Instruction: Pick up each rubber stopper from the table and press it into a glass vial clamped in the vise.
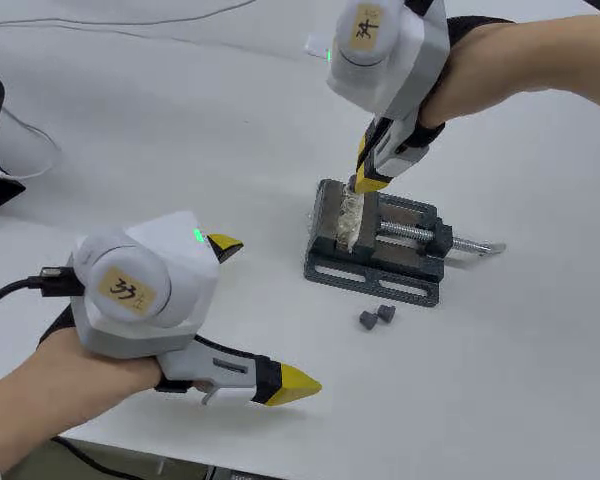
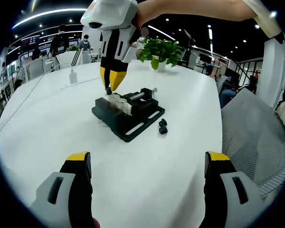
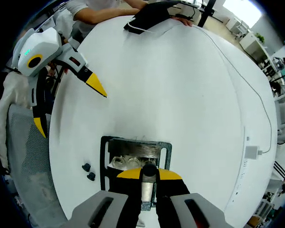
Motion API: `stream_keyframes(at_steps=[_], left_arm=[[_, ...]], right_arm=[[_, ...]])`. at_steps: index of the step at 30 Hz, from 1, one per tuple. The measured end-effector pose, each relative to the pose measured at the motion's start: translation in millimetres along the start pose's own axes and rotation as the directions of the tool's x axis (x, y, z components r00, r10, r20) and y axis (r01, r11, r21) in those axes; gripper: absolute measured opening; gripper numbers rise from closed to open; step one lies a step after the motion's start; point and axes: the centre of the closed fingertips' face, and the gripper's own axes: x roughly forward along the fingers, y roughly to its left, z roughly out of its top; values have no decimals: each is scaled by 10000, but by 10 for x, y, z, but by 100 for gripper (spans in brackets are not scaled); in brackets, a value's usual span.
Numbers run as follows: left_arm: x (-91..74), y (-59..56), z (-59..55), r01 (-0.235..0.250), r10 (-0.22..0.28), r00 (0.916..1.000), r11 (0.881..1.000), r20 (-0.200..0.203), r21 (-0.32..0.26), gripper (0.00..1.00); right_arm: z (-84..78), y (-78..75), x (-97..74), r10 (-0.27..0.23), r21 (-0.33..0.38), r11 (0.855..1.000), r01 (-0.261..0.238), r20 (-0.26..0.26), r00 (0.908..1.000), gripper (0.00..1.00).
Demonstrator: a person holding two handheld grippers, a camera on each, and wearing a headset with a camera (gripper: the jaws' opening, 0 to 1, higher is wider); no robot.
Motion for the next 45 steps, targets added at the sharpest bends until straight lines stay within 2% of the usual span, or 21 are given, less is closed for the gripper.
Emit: stream_keyframes(at_steps=[24, 26, 29, 35, 40, 45], left_arm=[[-10, 22, -14, -47, 47, 10000, 10000, -40, -30, 99], [-13, 24, -19, -52, 52, 10000, 10000, -52, -23, 99], [-14, 27, -22, -56, 56, 10000, 10000, -56, -31, 99], [-20, 55, 5, -111, 111, 9999, 9999, 20, -60, 99], [-15, 69, 37, -125, 125, 9999, 9999, 46, -24, 99], [-12, 81, 39, -132, 132, 9999, 9999, 20, -28, 99]], right_arm=[[5, -8, 1, 216, -806, 9965, -199, 206, 9996, 8], [3, 0, 4, 377, -765, 9964, -357, 251, 9990, 14], [8, -24, -15, 256, -768, 9968, -222, 437, 9987, 20], [-40, -18, -129, 377, -644, 9974, -335, 649, 9972, 16], [5, 19, -198, 528, -387, 9980, -491, 1016, 9934, 13], [22, 19, -192, 581, -309, 9980, -548, 1190, 9912, 7]])
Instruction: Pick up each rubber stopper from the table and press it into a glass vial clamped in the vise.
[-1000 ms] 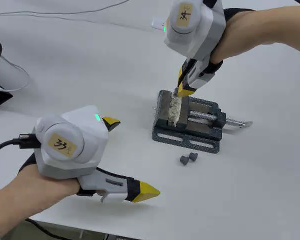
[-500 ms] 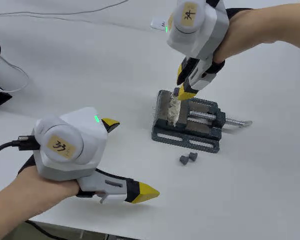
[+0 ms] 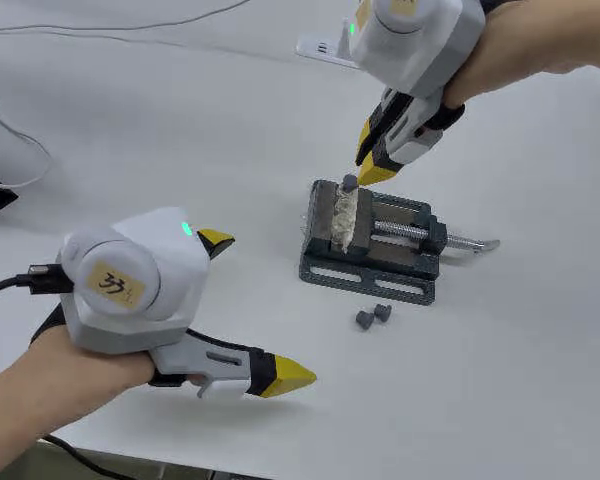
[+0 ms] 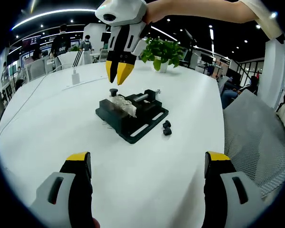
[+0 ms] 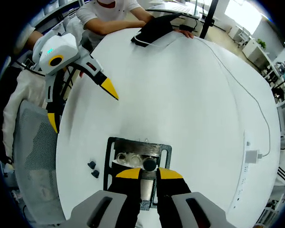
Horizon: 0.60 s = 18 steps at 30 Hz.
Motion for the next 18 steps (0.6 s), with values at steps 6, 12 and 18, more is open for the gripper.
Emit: stream_keyframes(at_steps=[6, 12, 18], left_arm=[[0, 7, -21, -10, 10, 10000, 10000, -53, -41, 99], [5, 6, -37, -2, 1, 9999, 10000, -110, -77, 99], [10, 6, -57, 19, -21, 9998, 9999, -175, -101, 99]], right_arm=[[-9, -24, 38, 111, 75, 9999, -112, 73, 9999, 4], [-13, -58, 106, 207, 168, 9996, -210, 165, 9996, 1], [-9, -32, 110, 264, 199, 9994, -269, 230, 9994, 0]])
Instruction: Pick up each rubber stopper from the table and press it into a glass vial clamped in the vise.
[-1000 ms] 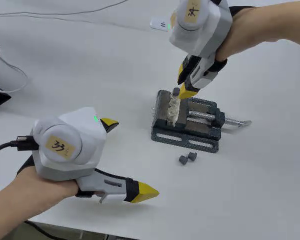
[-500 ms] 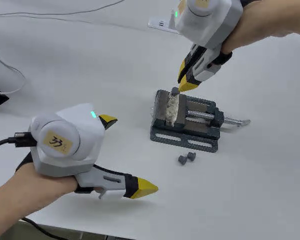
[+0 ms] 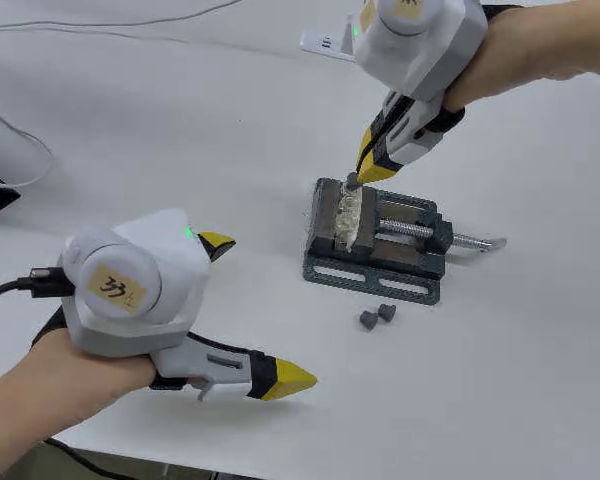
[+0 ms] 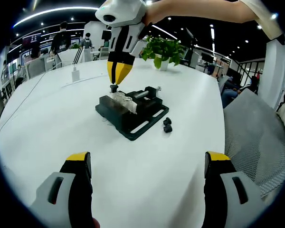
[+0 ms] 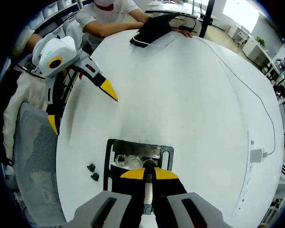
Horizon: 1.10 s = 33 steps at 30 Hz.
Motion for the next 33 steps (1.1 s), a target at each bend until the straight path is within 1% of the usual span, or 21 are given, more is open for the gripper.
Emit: stream_keyframes(at_steps=[7, 16, 22, 27, 30, 31, 33], left_arm=[[10, -6, -19, 27, -27, 10000, 10000, -43, -25, 99], [32, -25, -48, 86, -87, 9999, 10000, -112, -45, 99], [38, -26, -58, 86, -88, 9999, 9999, -117, -129, 99], [48, -30, -59, 111, -113, 9999, 9998, -122, -168, 99], [55, -24, -51, 104, -106, 9999, 9997, -83, -239, 99], [56, -22, -50, 100, -102, 9999, 9997, -85, -236, 99], [57, -19, -47, 106, -108, 9999, 9996, -76, -246, 99]], right_arm=[[-2, -19, 30, 49, -59, 10000, -49, 9, 10000, 1], [-2, -4, 20, 160, -27, 9999, -160, 64, 9999, 1], [1, -14, 40, 222, -233, 9995, -227, -212, 9995, 1], [-3, -15, 47, 257, -152, 9995, -261, -294, 9992, 0], [-8, -40, 56, 280, -48, 9996, -282, -240, 9993, 0], [-5, -45, 61, 285, 225, 9994, -280, -211, 9994, 0], [-9, -35, 58, 301, 60, 9995, -299, -212, 9993, 0]])
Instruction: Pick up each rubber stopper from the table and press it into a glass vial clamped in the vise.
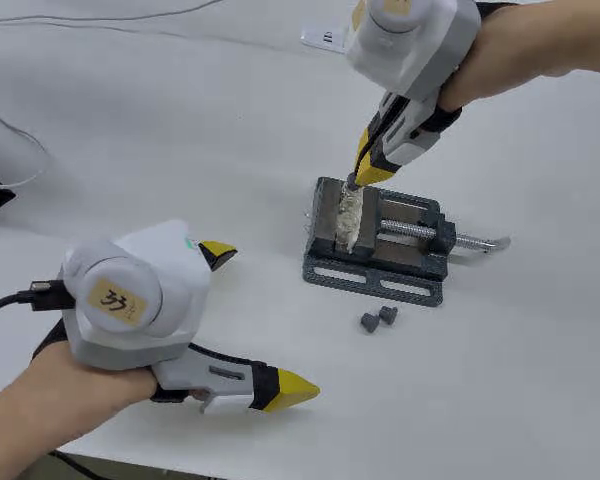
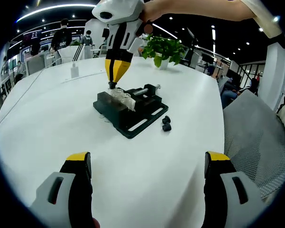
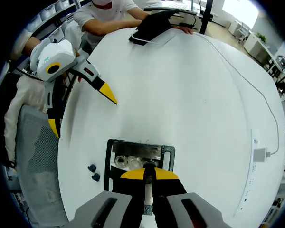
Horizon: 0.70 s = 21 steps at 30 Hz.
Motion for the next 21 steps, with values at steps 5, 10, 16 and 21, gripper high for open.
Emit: stream_keyframes(at_steps=[5, 10, 16, 21], left_arm=[[-2, 15, 6, -26, 26, 10000, 10000, 33, -63, 99], [0, 32, 10, -53, 54, 10000, 9999, 60, -119, 99], [2, 45, 10, -85, 86, 9999, 9998, 90, -174, 99], [12, 41, 1, -82, 84, 9999, 9997, 94, -214, 99]], right_arm=[[-2, 7, 5, 20, 247, 9997, -20, -7, 10000, 0], [-11, -6, 8, -59, 78, 10000, 61, -204, 9998, 0], [3, -6, 13, -6, 342, 9994, 11, -159, 9999, 0], [23, 8, 22, 21, 483, 9988, -10, -237, 9997, 0]])
